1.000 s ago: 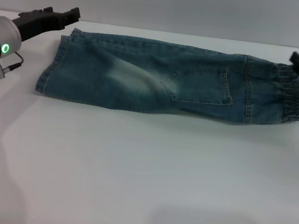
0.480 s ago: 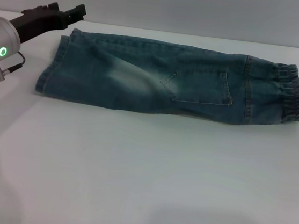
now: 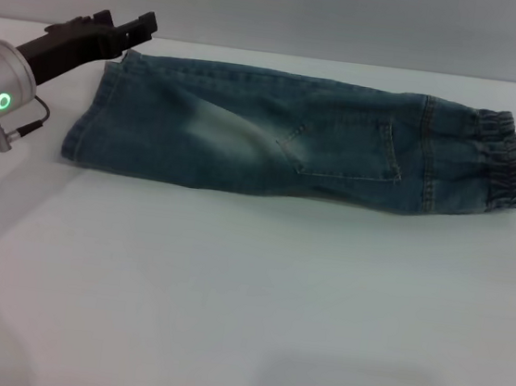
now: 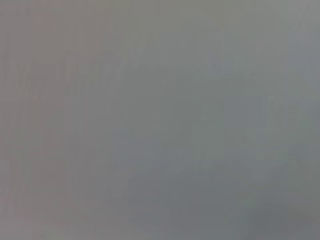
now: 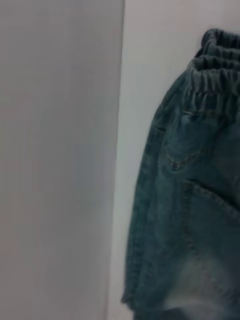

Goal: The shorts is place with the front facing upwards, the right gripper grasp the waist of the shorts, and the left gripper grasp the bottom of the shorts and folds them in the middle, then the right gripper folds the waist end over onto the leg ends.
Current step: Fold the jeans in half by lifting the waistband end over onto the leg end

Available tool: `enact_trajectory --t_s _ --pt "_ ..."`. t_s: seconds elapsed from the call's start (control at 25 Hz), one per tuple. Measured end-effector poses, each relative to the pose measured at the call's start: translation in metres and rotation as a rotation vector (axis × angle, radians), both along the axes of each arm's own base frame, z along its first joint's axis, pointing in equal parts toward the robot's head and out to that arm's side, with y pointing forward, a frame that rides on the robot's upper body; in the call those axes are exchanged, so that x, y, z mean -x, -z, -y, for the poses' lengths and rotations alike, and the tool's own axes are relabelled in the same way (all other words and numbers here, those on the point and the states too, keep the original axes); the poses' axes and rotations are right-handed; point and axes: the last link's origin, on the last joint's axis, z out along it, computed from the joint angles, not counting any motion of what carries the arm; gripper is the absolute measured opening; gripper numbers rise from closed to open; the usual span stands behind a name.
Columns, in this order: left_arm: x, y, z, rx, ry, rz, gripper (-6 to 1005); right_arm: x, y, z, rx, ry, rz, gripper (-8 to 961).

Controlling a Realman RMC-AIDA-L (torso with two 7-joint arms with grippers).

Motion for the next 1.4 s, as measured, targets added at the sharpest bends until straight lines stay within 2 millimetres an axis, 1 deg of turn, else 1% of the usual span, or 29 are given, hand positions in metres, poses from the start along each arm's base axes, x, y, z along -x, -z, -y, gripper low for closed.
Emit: enact_trajectory --t_s 0.2,0.52,0.72,1.0,1.24,1.4 --pt "-0.003 0.001 0.011 0.026 0.057 0.041 801 0.005 0.005 -0.007 0.046 0.015 0.085 542" --pt "-0.002 0.002 0.017 0.042 0.081 0.055 800 0.004 0.021 -0.011 0.063 0.014 0.155 543" --pt "-0.001 0.002 0.018 0.042 0.080 0.057 800 0.004 0.031 -0.013 0.057 0.010 0.176 543" --pt "0.000 0.003 0.020 0.044 0.075 0.061 800 0.006 0.052 -0.014 0.067 -0.005 0.218 544" --pt "0.004 0.004 0.023 0.047 0.063 0.065 800 0.008 0.067 -0.015 0.065 -0.013 0.235 524" --pt "0.005 0.006 0.025 0.052 0.057 0.068 800 0.010 0.073 -0.015 0.066 -0.020 0.237 511"
